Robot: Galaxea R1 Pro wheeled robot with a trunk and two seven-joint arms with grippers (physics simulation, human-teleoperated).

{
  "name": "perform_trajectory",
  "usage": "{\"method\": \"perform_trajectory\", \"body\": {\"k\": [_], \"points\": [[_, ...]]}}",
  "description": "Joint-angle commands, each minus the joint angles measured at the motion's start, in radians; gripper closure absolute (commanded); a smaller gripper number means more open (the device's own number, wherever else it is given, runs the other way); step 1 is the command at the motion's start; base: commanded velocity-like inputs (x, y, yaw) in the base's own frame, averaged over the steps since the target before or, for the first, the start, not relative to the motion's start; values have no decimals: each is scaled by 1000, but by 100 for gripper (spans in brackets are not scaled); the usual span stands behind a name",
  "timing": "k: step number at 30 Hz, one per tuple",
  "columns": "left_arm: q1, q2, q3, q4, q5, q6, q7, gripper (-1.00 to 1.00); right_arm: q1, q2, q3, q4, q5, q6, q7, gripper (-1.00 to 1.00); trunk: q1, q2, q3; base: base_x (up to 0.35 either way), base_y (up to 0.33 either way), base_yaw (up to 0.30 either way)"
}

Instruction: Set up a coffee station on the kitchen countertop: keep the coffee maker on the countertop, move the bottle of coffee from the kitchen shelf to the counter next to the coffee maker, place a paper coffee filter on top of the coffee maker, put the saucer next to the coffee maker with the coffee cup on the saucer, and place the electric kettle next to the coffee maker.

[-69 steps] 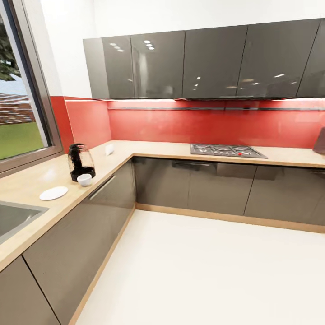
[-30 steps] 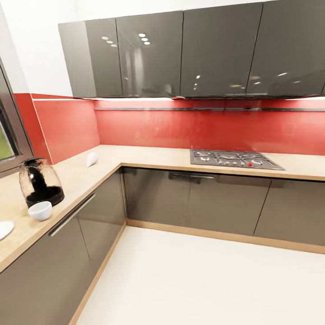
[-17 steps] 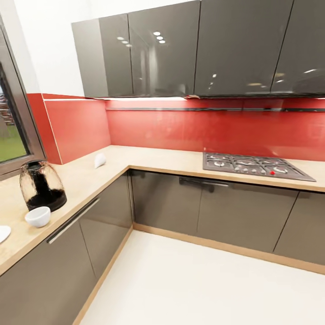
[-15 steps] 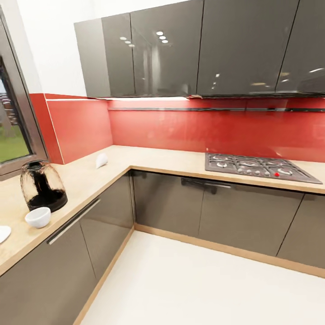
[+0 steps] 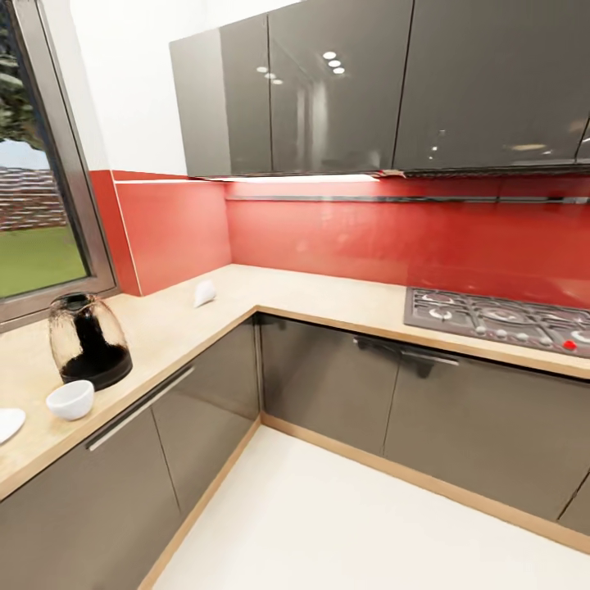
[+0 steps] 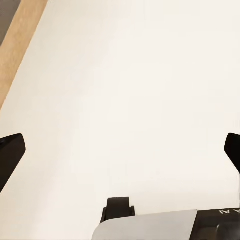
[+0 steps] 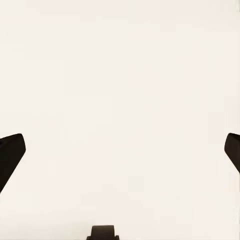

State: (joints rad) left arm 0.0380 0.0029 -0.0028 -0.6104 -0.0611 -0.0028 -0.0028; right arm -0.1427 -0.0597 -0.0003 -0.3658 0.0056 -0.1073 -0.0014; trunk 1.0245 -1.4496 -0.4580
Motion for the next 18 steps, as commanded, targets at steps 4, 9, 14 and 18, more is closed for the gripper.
{"method": "perform_trajectory", "body": {"k": [4,9,14,18], "points": [[0,0,0,-2,-6,0,0,-100,-1,0,1,1,1,-2,0,-100,0,0,-1,221,-228,272],[0,0,0,-2,-6,0,0,-100,-1,0,2,1,1,-1,0,-100,0,0,-1,184,-253,273],[0,0,0,-2,-6,0,0,-100,-1,0,3,1,1,0,0,-100,0,0,-1,172,-262,273],[0,0,0,-2,-5,0,0,-100,-1,0,3,1,1,0,-1,-100,0,0,-1,169,-264,274]]}}
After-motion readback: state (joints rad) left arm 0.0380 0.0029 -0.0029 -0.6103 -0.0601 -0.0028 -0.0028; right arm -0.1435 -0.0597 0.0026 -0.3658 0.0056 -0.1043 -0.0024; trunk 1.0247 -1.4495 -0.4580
